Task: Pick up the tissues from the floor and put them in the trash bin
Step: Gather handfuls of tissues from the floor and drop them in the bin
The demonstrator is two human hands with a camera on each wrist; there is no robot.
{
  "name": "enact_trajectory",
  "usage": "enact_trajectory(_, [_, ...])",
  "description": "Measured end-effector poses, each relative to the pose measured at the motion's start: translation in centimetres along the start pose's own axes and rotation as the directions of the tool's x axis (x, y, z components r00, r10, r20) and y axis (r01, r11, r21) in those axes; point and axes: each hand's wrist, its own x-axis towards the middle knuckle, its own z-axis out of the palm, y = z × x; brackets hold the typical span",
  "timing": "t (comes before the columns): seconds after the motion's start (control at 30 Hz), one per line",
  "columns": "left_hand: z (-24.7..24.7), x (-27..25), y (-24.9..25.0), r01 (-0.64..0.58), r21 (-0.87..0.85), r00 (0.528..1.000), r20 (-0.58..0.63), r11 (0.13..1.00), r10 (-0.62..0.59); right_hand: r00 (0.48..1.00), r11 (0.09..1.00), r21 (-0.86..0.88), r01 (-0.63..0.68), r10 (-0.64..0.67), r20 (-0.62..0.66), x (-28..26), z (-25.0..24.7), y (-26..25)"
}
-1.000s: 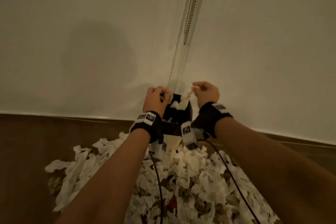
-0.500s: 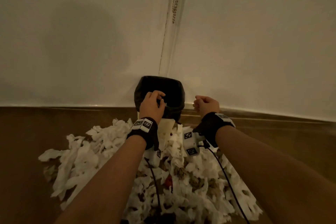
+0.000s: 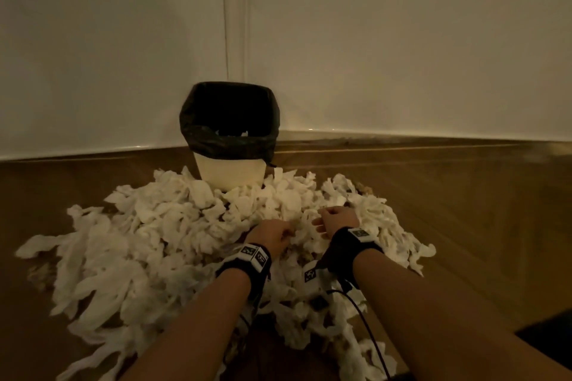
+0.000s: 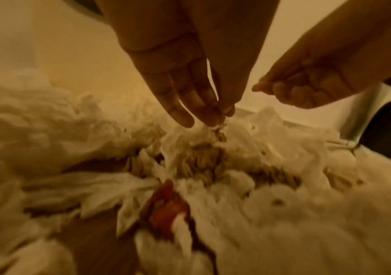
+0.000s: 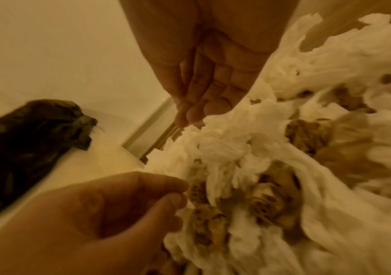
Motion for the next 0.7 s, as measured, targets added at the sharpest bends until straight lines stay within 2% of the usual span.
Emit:
enact_trajectory(0.07, [1.2,0.1,-0.1,-0.013,0.086,0.998,0.064,0.996,0.008,0.995,0.986,-0.165,-0.037,0.053,0.089,-0.1,0.6,1.2])
enact_trajectory(0.17, [2.1,0.4,-0.4,0.043,0.172,0.998,0.028,0.984,-0.048,0.978,0.908,-0.419,0.028,0.062,0.198,0.0,1.4,2.7])
enact_trajectory(0.27, [2.3,0.7,-0.6,0.085,0.188,0.996,0.015,0.978,-0.089,0.970,0.770,-0.631,0.092,0.075,0.233,0.3,1.6,3.7])
enact_trajectory(0.37, [2.2,0.9,-0.7,0.126,0.117,0.991,0.032,0.985,-0.131,0.963,0.716,-0.690,0.103,0.102,0.250,0.6,2.1,4.7])
enact_trajectory(0.5, [2.5,1.1,-1.1,0.087,0.102,0.996,0.024,0.991,-0.090,0.956,0.665,-0.731,0.151,0.091,0.279,1.2,2.8,5.4])
enact_trajectory(0.63, [3.4,1.2,-1.7,0.162,0.067,0.987,-0.004,0.984,-0.162,0.956,0.619,-0.763,0.183,0.068,0.285,1.0,4.0,5.9])
enact_trajectory(0.7, [3.7,1.1,-2.2,0.209,0.051,0.976,0.045,0.977,-0.211,0.958,0.558,-0.804,0.207,0.052,0.283,0.7,4.6,6.2])
